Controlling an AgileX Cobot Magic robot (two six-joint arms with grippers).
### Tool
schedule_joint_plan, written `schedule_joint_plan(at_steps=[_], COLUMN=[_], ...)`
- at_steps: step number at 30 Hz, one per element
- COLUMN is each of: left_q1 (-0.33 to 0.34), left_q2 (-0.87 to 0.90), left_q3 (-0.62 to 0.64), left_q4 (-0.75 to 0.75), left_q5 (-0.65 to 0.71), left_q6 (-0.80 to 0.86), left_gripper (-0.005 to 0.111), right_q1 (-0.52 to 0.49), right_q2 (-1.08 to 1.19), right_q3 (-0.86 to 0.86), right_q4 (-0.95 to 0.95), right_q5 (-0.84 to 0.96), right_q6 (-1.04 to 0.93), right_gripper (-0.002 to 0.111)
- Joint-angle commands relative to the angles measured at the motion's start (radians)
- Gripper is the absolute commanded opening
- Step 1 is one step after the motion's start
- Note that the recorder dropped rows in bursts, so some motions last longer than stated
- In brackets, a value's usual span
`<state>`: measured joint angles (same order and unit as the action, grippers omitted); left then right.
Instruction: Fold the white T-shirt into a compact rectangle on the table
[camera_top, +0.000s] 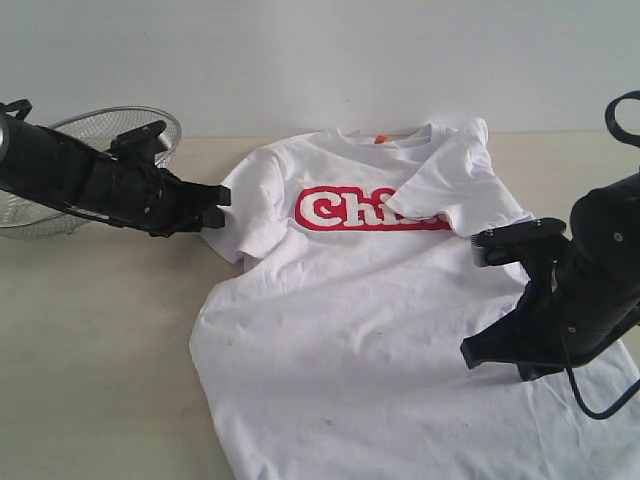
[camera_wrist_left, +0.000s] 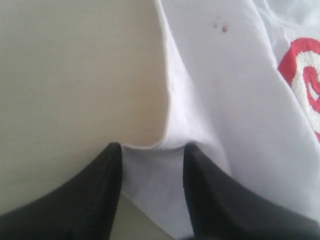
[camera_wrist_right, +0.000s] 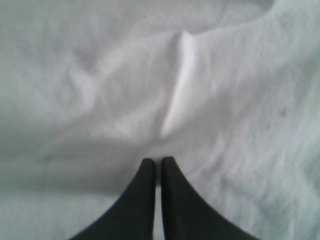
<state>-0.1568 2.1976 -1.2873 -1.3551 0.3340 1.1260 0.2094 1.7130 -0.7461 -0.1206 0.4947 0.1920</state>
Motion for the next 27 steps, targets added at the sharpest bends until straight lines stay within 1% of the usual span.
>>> schedule_joint_plan(at_steps=[1, 7, 8, 12, 14, 19, 21, 25, 27], left_q1=[-0.025, -0.027, -0.027, -0.025, -0.025, -0.016, -0.007, -0.003, -0.003], left_q2=[0.028, -0.001, -0.01, -0.047, -0.07, -0.119, -0.12, -0.1, -0.081], left_q3=[0.008, 0.003, -0.001, -0.022, -0.022, -0.022, -0.022, -0.022, -0.022], left_q4=[0.01, 0.01, 0.017, 0.062, 0.067, 0.136, 0.18, 0.355, 0.367], left_q5=[0.047, 0.047, 0.051, 0.062, 0.047, -0.01, -0.01, -0.008, -0.008], left_q6=[-0.016, -0.016, -0.016, -0.016, -0.016, -0.04, -0.088, -0.226, -0.245], left_gripper=[0.038, 0.039, 0.04, 0.054, 0.058, 0.058, 0.058, 0.058, 0.058], right_q1=[0.0, 0.0, 0.0, 0.0, 0.0, 0.0, 0.0, 0.0, 0.0], right_q2=[-0.01, -0.01, -0.01, -0.01, -0.01, -0.01, -0.01, -0.01, -0.01], right_q3=[-0.004, -0.004, -0.004, -0.004, -0.004, -0.004, -0.004, -0.004, -0.004], right_q4=[0.004, 0.007, 0.007, 0.009, 0.01, 0.01, 0.01, 0.016, 0.016], right_q5=[-0.006, -0.006, -0.006, -0.002, -0.002, -0.002, -0.002, 0.002, 0.002], right_q6=[-0.009, -0.011, -0.011, -0.016, -0.018, -0.018, -0.018, -0.025, -0.025], right_gripper=[0.0, 0.0, 0.0, 0.0, 0.0, 0.0, 0.0, 0.0, 0.0])
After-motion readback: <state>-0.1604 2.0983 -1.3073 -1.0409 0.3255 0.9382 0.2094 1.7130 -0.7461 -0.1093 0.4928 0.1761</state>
